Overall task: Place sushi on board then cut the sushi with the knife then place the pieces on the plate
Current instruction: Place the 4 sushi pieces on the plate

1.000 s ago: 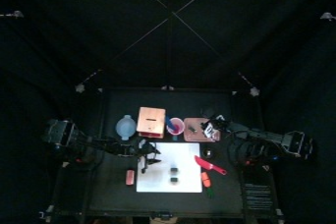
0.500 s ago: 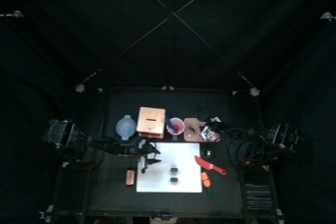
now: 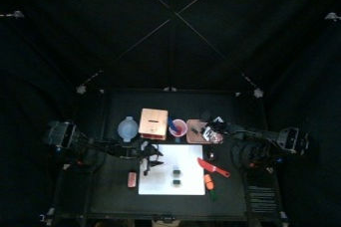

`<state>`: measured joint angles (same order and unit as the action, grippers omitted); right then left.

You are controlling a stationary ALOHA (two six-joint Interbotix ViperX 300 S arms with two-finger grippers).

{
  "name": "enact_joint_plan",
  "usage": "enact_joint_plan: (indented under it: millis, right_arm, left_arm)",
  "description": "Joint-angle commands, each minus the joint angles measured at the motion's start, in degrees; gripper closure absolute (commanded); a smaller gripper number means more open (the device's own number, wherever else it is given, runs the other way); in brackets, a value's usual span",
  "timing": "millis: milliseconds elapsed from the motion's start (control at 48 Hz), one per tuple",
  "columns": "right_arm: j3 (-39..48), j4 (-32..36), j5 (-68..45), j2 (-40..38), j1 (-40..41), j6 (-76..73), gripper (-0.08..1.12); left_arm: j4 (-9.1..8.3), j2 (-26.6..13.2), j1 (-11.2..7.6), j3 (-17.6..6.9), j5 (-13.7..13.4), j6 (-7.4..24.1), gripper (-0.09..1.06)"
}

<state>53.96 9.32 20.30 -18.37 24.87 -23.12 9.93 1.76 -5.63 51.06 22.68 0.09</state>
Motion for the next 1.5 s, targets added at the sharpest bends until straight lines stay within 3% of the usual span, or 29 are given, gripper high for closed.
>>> enact_joint_plan:
  millis: [21, 271, 479, 792, 1333, 1500]
  right_arm:
    - [-2.29, -1.49, 0.97, -3.87, -6.06, 0.0, 0.17]
    - [-5.27, -4.39, -9.05, -0.53, -24.43, -0.09, 0.17]
    - [-8.35, -4.39, -14.5, 5.45, -31.73, 0.0, 0.17]
    - [-12.83, -3.69, -14.41, 13.36, -35.86, 0.09, 0.17]
    - [-17.05, -2.72, -13.97, 22.5, -35.77, 0.09, 0.18]
    - [-18.37, -2.9, -13.97, 24.61, -35.77, 0.0, 0.24]
  left_arm:
    - [0.09, 0.35, 0.18, -1.14, 0.26, -0.09, 0.15]
    - [0.09, 0.35, 0.0, -1.14, 0.26, -0.18, 0.15]
    - [0.18, 0.35, -0.18, -1.76, 0.26, -0.18, 0.15]
    - [1.41, 0.35, -0.18, -1.58, 0.26, -0.18, 0.15]
    - [1.41, 0.35, -0.18, -1.58, 0.26, 0.0, 0.15]
    - [1.41, 0.35, -0.18, -1.41, 0.26, 0.0, 0.15]
